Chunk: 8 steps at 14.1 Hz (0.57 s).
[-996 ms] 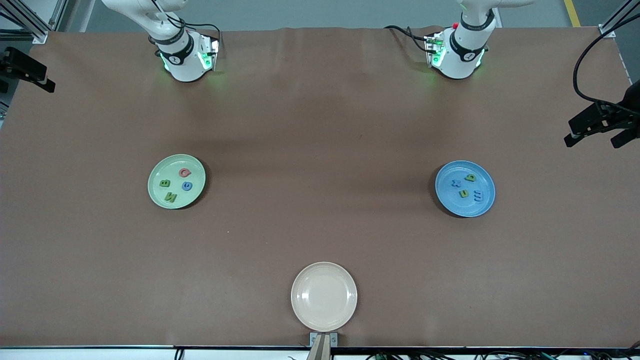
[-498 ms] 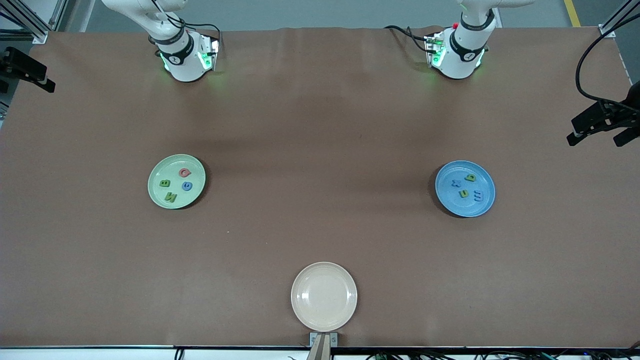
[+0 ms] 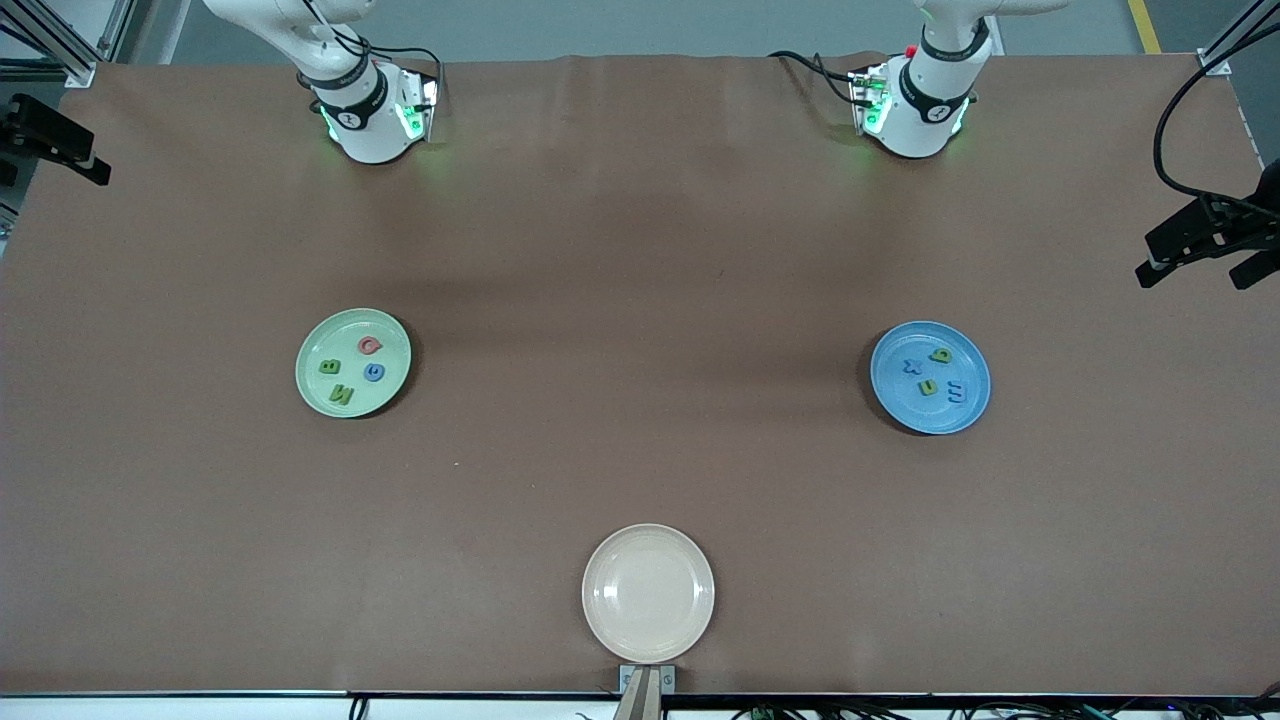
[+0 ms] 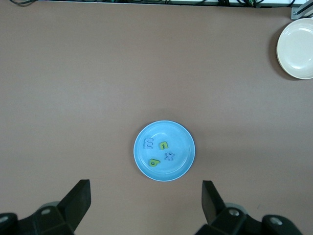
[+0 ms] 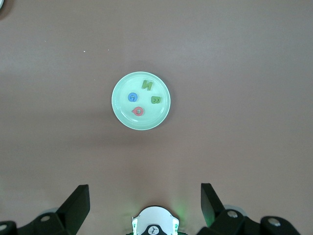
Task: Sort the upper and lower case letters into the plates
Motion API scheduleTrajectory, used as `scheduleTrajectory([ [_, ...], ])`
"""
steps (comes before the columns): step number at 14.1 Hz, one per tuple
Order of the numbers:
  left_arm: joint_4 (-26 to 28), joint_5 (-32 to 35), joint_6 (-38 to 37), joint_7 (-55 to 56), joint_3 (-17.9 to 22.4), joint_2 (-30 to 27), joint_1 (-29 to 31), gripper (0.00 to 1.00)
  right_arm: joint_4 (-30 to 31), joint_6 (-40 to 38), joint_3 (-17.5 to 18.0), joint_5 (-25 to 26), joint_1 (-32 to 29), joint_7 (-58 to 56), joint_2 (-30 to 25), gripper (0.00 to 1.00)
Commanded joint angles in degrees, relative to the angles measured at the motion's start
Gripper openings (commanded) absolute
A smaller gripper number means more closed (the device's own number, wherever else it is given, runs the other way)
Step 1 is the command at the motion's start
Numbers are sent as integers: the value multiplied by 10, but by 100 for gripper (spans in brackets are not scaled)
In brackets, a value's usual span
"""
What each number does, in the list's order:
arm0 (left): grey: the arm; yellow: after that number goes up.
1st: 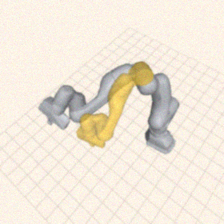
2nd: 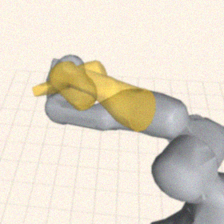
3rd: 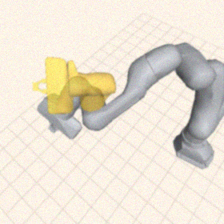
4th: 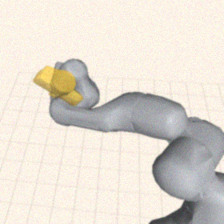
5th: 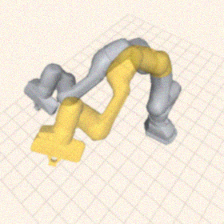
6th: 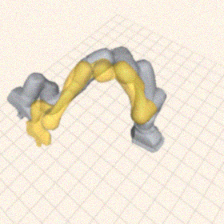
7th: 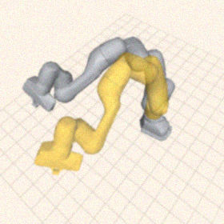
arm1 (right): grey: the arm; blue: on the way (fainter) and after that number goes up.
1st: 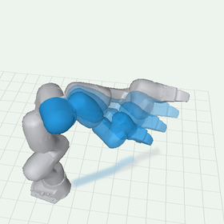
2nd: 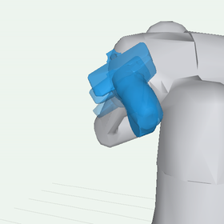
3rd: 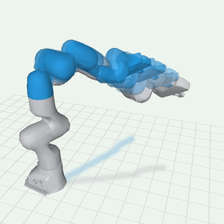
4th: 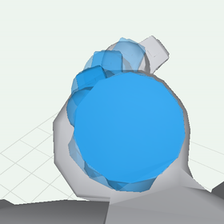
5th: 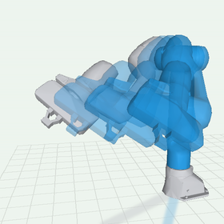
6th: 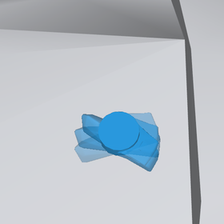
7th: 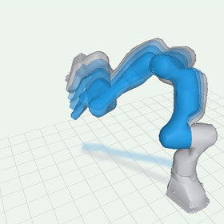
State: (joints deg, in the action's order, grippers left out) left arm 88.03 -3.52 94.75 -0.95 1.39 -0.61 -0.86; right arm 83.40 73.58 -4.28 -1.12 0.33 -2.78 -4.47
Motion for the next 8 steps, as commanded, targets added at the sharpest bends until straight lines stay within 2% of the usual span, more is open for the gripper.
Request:
scheduleTrajectory([
  [1, -6, 9, -11, 19, 4, -4, -3, 100, 8, -2, 8, 1, -8, 1, -9, 100],
  [8, -6, 10, -5, 32, 3, -5, -3, 100, 8, -4, 9, 1, -8, 1, -9, 100],
])
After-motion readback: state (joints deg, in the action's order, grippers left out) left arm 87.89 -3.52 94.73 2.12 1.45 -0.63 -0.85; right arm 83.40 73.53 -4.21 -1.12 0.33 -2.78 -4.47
